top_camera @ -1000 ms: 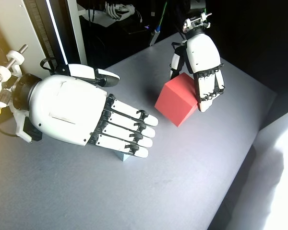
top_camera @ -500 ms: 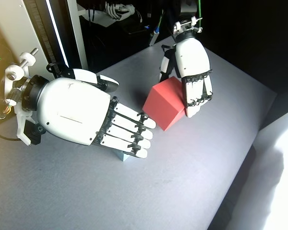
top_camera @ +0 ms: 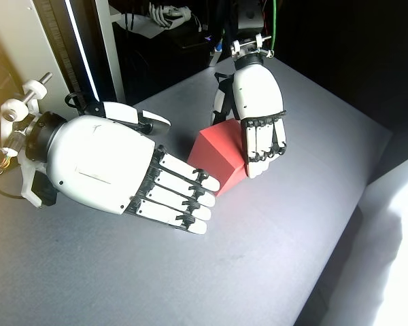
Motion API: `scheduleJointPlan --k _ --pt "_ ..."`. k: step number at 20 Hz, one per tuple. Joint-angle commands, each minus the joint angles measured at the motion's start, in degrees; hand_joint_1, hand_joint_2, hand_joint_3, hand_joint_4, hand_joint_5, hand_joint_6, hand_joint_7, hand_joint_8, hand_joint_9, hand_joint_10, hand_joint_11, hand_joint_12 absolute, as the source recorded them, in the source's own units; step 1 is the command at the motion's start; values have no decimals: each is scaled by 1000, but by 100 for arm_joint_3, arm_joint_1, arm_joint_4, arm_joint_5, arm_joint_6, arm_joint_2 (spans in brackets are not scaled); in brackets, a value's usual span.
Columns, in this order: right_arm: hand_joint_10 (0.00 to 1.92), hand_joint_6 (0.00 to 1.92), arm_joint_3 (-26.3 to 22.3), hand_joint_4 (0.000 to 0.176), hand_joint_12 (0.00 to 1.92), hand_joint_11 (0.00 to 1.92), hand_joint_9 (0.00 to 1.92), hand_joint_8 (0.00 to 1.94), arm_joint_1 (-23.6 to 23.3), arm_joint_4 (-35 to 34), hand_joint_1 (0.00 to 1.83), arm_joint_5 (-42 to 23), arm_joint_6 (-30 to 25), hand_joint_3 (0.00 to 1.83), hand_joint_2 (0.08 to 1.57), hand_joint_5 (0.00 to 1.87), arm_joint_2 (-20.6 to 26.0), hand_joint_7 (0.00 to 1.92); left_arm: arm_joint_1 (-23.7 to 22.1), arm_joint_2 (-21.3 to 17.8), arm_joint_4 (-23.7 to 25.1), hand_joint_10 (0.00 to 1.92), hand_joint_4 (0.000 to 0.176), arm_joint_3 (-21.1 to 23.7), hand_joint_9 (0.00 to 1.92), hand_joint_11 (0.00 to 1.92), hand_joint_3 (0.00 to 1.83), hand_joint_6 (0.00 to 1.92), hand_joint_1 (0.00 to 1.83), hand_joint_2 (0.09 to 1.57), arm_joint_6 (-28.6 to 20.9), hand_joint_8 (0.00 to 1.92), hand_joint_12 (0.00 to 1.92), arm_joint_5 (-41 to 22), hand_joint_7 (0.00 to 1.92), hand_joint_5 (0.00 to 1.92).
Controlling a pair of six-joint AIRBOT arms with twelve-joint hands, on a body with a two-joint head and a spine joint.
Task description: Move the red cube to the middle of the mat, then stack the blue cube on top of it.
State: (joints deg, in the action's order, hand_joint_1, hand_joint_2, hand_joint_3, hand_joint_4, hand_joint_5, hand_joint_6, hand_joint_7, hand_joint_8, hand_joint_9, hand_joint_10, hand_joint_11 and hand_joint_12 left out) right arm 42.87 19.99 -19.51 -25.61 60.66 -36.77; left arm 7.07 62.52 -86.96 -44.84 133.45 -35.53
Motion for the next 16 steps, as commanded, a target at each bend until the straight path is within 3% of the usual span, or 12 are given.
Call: scheduleJointPlan --k 1,3,6,10,12,16 --pt "2 2 10 0 256 0 99 2 -49 -125 0 -761 84 1 1094 59 48 106 -8 -50 411 10 0 -16 594 1 0 15 1149 1143 -56 4 1107 -96 639 564" --pt "8 5 11 0 345 0 132 5 -20 -705 7 -816 556 0 1088 85 -45 135 67 -54 511 7 0 -50 590 1 0 4 1140 1145 -136 0 1108 -89 620 542" --pt "8 5 11 0 324 0 138 6 160 -1411 0 -1197 1136 0 1083 81 -270 141 125 -46 601 2 0 -151 580 0 1 4 1141 1150 -159 1 1047 -79 621 547" --pt "7 4 10 0 398 0 151 6 233 -1698 0 -1244 1296 0 1081 100 -481 158 167 -38 674 0 0 -236 542 0 7 0 1090 1174 -187 0 1015 -72 570 492" --pt "4 2 9 0 271 0 102 3 327 -1972 0 -1348 1450 1 1085 57 -584 109 172 -23 692 3 0 -265 549 0 2 2 1100 1170 -208 1 1064 -73 575 492" --pt "14 11 -11 0 411 0 169 10 484 -2290 27 -1613 1603 1 1081 130 -765 176 167 -1 688 2 0 -274 528 0 2 1 1103 1175 -265 6 1011 -76 568 495"
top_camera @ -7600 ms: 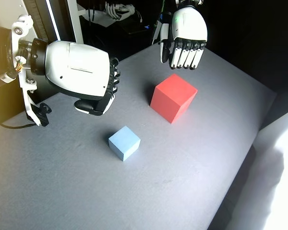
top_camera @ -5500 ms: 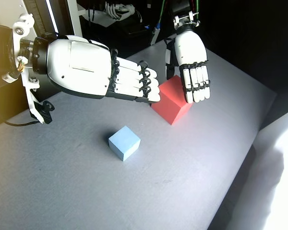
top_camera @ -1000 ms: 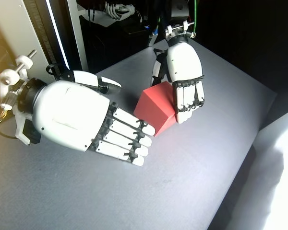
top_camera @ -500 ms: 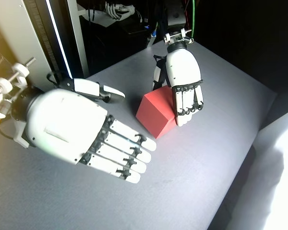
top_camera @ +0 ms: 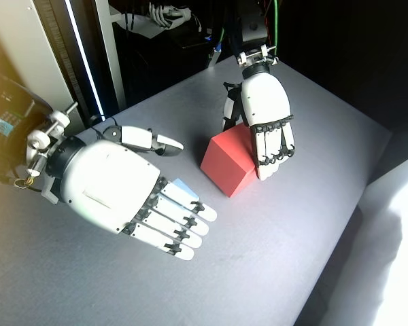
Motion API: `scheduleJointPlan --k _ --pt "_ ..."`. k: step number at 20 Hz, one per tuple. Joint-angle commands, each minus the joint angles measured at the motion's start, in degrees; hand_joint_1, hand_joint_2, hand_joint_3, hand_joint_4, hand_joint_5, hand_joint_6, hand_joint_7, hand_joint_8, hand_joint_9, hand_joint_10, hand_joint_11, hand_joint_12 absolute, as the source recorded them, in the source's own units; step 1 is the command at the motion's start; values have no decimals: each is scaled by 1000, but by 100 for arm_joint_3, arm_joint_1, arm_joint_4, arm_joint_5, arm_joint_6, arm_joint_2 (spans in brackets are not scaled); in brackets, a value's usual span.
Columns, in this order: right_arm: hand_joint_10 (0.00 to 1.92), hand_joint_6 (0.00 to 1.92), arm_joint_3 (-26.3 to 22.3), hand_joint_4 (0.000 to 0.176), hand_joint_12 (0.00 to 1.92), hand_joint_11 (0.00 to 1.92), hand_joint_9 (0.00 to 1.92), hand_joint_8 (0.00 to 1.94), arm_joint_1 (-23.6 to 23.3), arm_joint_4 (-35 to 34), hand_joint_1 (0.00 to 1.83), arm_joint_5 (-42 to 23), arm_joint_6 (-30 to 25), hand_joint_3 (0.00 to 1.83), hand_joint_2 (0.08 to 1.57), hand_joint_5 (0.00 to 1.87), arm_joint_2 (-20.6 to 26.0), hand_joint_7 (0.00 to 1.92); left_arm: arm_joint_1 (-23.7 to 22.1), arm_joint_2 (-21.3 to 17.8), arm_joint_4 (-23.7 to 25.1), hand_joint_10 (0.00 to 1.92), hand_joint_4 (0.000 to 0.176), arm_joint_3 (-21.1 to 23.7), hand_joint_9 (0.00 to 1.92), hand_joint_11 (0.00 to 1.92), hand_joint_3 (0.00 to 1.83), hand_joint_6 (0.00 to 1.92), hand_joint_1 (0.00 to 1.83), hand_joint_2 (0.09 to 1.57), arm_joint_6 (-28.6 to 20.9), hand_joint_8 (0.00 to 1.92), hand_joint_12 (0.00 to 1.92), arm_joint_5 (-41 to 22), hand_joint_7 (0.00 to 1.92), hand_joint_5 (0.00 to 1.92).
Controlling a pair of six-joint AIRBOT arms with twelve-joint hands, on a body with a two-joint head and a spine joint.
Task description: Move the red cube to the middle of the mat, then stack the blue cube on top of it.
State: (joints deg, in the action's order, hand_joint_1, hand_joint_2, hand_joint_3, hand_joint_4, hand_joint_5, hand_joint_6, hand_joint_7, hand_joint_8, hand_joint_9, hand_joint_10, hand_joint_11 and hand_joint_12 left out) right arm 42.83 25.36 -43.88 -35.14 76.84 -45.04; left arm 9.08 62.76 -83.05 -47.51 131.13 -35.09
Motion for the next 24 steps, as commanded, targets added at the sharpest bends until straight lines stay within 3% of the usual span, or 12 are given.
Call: scheduleJointPlan --k 1,3,6,8,9,10,12,17,20,24 --pt "6 5 -21 0 366 0 158 4 -68 64 14 -663 10 1 1081 125 48 170 -36 -10 289 2 0 -7 527 0 4 2 1098 1183 -42 7 990 -120 576 499" --pt "3 0 -89 0 384 0 156 0 -142 47 0 -663 147 0 1081 106 41 162 -34 26 269 4 0 -4 534 0 3 3 1090 1184 -51 4 1009 -121 571 490" --pt "6 0 -86 0 263 0 119 4 -200 48 1 -650 339 0 1084 85 37 127 -35 79 216 12 0 -4 543 0 0 9 1074 1178 -51 9 1026 -125 573 505" --pt "7 2 -73 0 308 0 122 4 -216 48 0 -587 338 0 1087 88 -5 128 -38 97 197 1 0 4 450 0 0 0 1061 1172 -51 0 900 -131 465 430" --pt "4 0 -79 0 323 0 118 0 -231 23 0 -573 333 0 1086 78 -32 120 -41 99 187 0 0 11 380 0 1 0 1029 1174 -51 0 774 -133 391 357" --pt "2 0 -95 0 309 0 116 0 -241 -57 0 -517 333 0 1086 61 -43 115 -42 98 178 0 0 16 222 0 0 0 947 1167 -51 0 407 -134 230 199" --pt "9 4 -109 0 353 0 144 7 -181 -124 0 -414 337 0 1082 78 -53 146 -42 98 154 0 0 25 41 0 0 0 914 1110 -51 3 32 -139 35 20" --pt "6 6 69 0 310 0 133 8 -39 -121 8 -416 379 0 1090 79 -287 142 -56 94 133 0 0 36 0 0 0 0 891 988 -51 0 0 -153 0 0" --pt "8 3 154 0 430 0 157 5 -15 -101 12 -436 382 0 1080 95 -421 161 -53 85 115 0 0 60 0 0 0 0 946 908 -50 0 0 -162 0 0" --pt "1 1 152 0 377 0 138 0 48 -27 9 -501 412 1 1084 78 -473 146 -52 62 115 0 0 66 0 0 0 0 866 907 -50 0 0 -168 0 0"
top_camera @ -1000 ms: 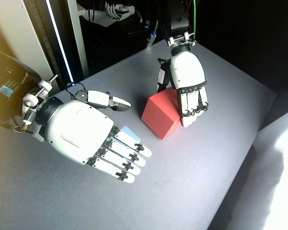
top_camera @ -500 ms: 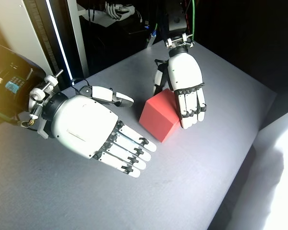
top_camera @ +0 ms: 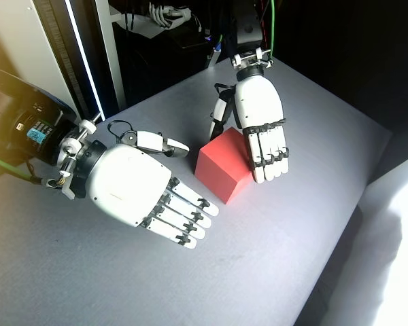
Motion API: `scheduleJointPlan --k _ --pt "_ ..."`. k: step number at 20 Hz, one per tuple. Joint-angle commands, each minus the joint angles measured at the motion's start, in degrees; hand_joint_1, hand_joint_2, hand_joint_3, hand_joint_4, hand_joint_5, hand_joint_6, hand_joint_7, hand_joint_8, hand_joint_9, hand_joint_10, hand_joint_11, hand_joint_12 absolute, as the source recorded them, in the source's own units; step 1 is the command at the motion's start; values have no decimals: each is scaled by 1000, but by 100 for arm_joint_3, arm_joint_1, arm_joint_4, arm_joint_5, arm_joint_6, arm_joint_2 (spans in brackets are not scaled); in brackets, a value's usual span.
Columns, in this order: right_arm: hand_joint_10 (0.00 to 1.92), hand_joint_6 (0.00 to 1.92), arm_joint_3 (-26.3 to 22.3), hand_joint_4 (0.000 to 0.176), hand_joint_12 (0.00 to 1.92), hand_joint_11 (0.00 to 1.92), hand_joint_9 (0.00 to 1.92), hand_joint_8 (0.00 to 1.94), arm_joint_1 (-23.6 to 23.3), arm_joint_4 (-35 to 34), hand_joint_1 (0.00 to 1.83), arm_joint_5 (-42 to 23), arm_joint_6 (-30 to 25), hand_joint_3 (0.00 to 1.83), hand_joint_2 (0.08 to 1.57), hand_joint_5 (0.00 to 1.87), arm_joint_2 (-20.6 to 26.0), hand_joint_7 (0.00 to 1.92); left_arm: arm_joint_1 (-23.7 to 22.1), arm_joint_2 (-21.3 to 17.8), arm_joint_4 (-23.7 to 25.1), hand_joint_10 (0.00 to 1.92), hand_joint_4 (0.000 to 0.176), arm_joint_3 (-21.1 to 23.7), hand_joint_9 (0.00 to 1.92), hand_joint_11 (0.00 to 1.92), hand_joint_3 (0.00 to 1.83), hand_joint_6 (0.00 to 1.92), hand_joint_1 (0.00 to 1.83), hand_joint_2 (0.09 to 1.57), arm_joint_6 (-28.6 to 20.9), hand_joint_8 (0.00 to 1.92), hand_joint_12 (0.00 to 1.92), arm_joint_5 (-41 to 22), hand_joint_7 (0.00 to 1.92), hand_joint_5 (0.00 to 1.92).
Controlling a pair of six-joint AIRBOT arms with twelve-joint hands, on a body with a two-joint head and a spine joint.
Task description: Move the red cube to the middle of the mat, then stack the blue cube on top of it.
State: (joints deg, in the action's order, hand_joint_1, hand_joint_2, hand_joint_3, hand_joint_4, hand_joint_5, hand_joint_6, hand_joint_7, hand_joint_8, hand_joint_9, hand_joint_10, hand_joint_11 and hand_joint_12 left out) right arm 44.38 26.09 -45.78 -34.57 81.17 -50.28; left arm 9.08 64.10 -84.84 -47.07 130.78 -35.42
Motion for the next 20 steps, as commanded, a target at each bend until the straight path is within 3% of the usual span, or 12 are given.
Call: scheduleJointPlan --k 1,5,7,11,14,17,18,20 --pt "2 2 -3 0 334 0 126 1 4 210 2 -577 -22 1 1086 64 52 136 -56 -74 294 0 0 22 0 0 0 0 868 896 -15 0 0 -140 0 0" --pt "2 3 1 0 379 0 150 1 130 305 25 -635 -22 0 1081 103 52 160 -119 -125 256 0 0 44 0 0 0 0 885 879 32 0 0 -140 0 0" --pt "3 0 10 0 386 0 146 1 179 332 11 -664 -22 1 1086 102 20 155 -218 -184 36 0 0 71 0 0 0 0 880 882 304 0 0 -140 0 0" --pt "0 0 51 0 258 0 98 0 224 332 1 -777 -22 0 1078 51 -125 98 -375 -465 -355 0 0 197 0 0 0 0 864 886 715 0 0 -138 0 0" --pt "7 6 85 0 358 0 138 5 281 331 35 -975 -21 0 1070 87 -220 139 -472 -734 -503 0 0 277 0 0 0 0 874 884 962 0 0 -116 0 0" --pt "0 1 150 0 329 0 107 1 287 328 38 -985 -23 0 1033 63 -305 116 -498 -1068 -480 0 0 270 0 0 0 0 826 891 1029 0 0 147 0 0" --pt "9 3 166 0 363 0 133 8 295 326 68 -1007 -23 0 1010 71 -329 144 -497 -1172 -467 0 0 249 0 0 0 0 845 890 1057 0 0 310 0 0" --pt "1 0 205 0 359 0 122 0 319 323 300 -1019 -23 0 937 56 -367 122 -470 -1404 -401 0 0 182 0 0 0 0 824 893 1080 0 0 689 0 0"
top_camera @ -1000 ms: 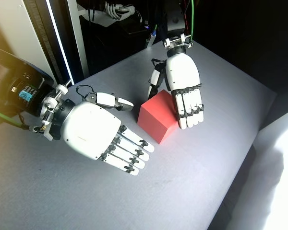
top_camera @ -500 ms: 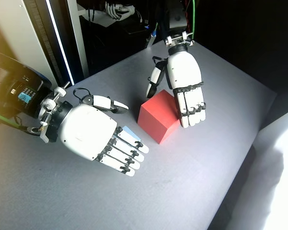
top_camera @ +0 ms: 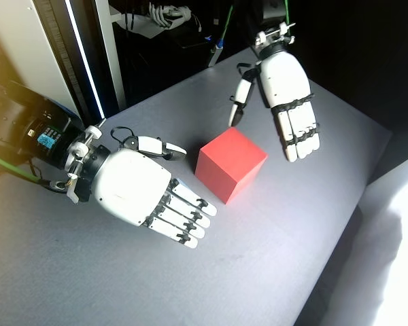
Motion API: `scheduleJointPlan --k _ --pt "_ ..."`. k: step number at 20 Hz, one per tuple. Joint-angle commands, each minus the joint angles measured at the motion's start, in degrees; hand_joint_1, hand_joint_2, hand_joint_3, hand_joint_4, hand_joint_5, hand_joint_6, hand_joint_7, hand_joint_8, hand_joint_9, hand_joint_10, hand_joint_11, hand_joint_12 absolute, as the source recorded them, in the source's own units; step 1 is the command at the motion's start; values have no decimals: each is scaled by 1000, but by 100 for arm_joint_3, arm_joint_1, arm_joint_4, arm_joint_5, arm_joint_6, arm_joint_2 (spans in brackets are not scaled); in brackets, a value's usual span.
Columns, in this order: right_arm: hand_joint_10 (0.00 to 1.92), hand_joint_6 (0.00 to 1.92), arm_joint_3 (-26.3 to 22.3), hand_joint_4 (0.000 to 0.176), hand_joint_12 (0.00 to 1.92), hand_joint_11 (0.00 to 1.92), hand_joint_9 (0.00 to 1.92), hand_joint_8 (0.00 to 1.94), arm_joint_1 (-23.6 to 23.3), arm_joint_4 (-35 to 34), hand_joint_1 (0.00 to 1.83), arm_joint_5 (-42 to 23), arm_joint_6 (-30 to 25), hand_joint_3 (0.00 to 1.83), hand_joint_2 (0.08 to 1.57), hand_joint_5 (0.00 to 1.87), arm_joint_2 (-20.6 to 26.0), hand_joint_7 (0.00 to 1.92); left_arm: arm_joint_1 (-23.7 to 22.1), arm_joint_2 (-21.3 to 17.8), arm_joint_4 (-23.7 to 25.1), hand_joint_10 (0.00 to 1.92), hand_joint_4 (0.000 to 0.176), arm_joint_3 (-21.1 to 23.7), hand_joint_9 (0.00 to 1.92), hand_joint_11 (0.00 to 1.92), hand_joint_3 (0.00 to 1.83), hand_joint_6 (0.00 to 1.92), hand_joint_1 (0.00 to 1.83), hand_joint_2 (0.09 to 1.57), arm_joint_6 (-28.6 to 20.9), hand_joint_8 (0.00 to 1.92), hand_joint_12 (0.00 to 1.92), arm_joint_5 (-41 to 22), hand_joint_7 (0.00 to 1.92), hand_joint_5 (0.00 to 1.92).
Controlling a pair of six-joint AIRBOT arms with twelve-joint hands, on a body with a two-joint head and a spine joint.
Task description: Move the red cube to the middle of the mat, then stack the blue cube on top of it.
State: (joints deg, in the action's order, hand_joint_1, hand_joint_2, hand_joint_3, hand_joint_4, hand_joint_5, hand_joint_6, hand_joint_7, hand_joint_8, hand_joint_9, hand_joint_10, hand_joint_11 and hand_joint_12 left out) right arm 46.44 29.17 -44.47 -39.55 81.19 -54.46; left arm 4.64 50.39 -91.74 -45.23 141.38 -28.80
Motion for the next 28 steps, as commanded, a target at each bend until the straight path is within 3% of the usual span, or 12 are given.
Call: scheduleJointPlan --k 1,2,3,5,6,10,12,16,18,19,25,28 --pt "6 4 30 0 409 0 140 4 21 190 422 -522 -25 0 913 71 27 134 -1 -159 353 0 0 -35 0 0 0 0 821 893 18 0 0 215 0 0" --pt "31 26 58 0 668 0 260 19 35 188 800 -522 -25 0 871 224 9 268 23 -286 424 0 0 -79 0 0 3 0 824 901 16 0 0 448 0 0" --pt "31 26 82 0 668 0 260 19 66 187 800 -522 -25 0 871 224 -1 268 83 -421 570 0 0 -135 0 0 3 0 824 901 -85 0 0 740 0 0" --pt "35 20 110 0 974 0 400 14 121 187 949 -522 -25 1 908 377 -21 423 264 -658 1538 0 0 -233 0 0 2 0 807 905 -927 0 0 1193 0 0" --pt "35 20 112 0 974 0 400 14 138 187 949 -521 -25 1 908 377 -30 423 334 -753 1936 0 0 -266 0 0 2 0 807 905 -1317 0 0 1388 0 0" --pt "39 15 112 0 1095 0 482 14 153 186 1040 -551 -26 2 925 441 -85 500 645 -1219 4984 0 0 -320 0 0 4 0 805 912 -4071 0 0 1745 0 0" --pt "41 18 114 0 1151 0 521 17 155 170 1073 -609 -28 5 940 488 -123 552 832 -1365 6594 0 0 -326 0 0 6 0 781 917 -5530 0 0 1457 0 0" --pt "43 16 141 0 1194 0 549 17 138 148 1057 -711 -65 4 951 511 -208 583 1238 -1392 8145 0 0 -385 0 0 11 0 773 933 -7212 0 0 949 0 0" --pt "41 13 145 0 1199 0 548 16 141 81 1061 -723 -80 5 953 509 -241 587 1477 -1392 9191 0 0 -438 0 0 7 0 782 928 -8223 0 0 547 0 0" --pt "41 13 149 0 1199 0 548 16 154 37 1061 -740 -80 5 953 509 -258 587 1589 -1393 10028 0 0 -512 0 0 7 0 782 928 -8991 0 0 334 0 0" --pt "67 28 153 0 1281 0 626 26 237 25 1016 -806 -81 13 1018 613 -271 688 1716 -1440 12886 0 0 -777 0 0 7 0 741 940 -11303 0 0 -551 0 0" --pt "117 51 152 0 1298 62 698 49 250 25 1057 -806 -81 2 1033 757 -271 807 1717 -1498 13670 0 0 -748 0 0 5 0 747 938 -12049 0 0 -572 0 0"
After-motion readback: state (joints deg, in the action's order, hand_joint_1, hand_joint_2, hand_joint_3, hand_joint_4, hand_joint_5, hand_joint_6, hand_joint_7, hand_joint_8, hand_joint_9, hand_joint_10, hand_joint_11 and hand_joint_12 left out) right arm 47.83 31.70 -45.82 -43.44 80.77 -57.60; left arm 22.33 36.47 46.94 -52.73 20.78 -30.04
